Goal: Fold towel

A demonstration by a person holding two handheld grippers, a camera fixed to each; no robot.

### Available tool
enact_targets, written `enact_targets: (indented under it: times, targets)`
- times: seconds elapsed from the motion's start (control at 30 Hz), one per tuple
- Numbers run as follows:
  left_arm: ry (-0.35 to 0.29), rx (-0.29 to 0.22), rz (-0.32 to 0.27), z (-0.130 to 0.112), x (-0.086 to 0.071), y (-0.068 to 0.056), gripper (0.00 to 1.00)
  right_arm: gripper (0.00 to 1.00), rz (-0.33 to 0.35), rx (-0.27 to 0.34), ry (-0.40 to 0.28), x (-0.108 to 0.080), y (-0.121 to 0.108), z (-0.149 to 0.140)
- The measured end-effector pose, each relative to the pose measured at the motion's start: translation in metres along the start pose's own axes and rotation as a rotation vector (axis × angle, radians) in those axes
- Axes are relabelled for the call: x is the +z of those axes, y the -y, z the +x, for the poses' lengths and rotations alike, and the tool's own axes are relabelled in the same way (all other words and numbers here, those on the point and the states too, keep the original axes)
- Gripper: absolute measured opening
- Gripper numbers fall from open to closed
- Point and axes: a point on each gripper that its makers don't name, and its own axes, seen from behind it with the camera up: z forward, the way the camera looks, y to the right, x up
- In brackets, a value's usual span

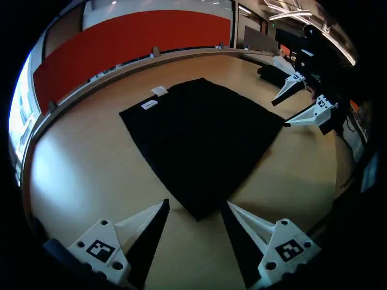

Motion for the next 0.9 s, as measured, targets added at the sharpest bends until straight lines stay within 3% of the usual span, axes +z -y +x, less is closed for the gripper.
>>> enact_targets:
  times: [0.47,0.9]
  targets:
    - [0.019,0.006,-0.007,-0.005,0.002,-0.003,0.76,0.94,0.018,-0.013,0.035,0.001,0.003,-0.011]
    - [0.033,0.003,-0.002,-0.006,0.001,-0.003,0.76,0.79,0.044,0.011,0.051,0.002,0.007,-0.015]
